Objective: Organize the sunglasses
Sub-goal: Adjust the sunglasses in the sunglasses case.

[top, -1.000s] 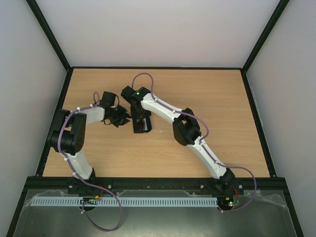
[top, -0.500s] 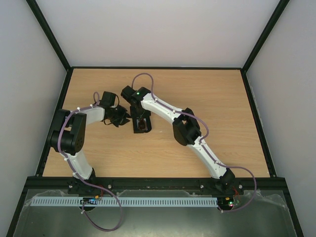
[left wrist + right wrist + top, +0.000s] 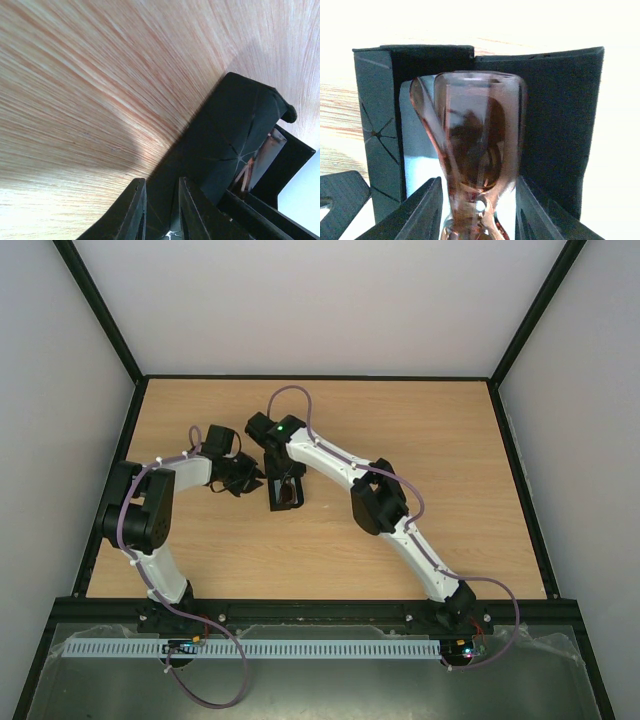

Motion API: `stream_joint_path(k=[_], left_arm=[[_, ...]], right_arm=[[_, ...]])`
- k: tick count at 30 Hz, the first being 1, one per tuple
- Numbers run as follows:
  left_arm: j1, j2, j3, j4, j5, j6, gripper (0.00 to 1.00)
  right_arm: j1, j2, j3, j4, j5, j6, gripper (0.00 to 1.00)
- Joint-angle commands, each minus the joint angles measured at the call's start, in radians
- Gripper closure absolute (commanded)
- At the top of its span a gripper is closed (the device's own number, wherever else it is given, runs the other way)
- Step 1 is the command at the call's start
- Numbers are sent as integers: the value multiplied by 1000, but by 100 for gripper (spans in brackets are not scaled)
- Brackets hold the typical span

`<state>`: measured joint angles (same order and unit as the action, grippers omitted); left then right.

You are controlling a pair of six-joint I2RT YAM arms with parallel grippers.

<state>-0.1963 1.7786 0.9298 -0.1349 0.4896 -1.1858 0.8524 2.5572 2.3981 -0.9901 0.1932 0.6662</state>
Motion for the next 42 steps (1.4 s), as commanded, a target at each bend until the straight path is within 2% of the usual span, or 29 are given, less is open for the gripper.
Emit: stream_joint_path(k=[1, 4, 8, 21, 24, 32, 38, 39, 41, 42], left_arm=[[-3, 9, -9, 3, 9, -8, 78], [-3, 10, -9, 4, 8, -9, 79], [-4, 9, -8, 3, 9, -9, 78], [-4, 19, -5, 6, 13, -6, 78], [-3, 22, -5, 9, 13, -8, 79], [-4, 21, -3, 8, 15, -8, 79], [-4, 18, -5, 4, 15, -4, 79], [-2, 18, -4, 3, 16, -2, 79], [-3, 16, -3, -3, 15, 0, 79], [-3, 14, -3, -3, 14, 1, 79]], right_arm=[[5, -60, 8, -55, 36, 5, 62], [5, -60, 9, -47, 27, 4, 69], [4, -51, 9, -50, 14, 4, 71], [5, -26, 14, -24, -56, -10, 84], [5, -25, 15, -16, -69, -8, 92], [5, -18, 16, 13, -114, 31, 97], [5, -22, 1, 29, -149, 66, 98], [5, -25, -7, 36, -154, 67, 96], [5, -25, -10, 28, -149, 69, 83], [5, -27, -10, 19, -134, 63, 79]])
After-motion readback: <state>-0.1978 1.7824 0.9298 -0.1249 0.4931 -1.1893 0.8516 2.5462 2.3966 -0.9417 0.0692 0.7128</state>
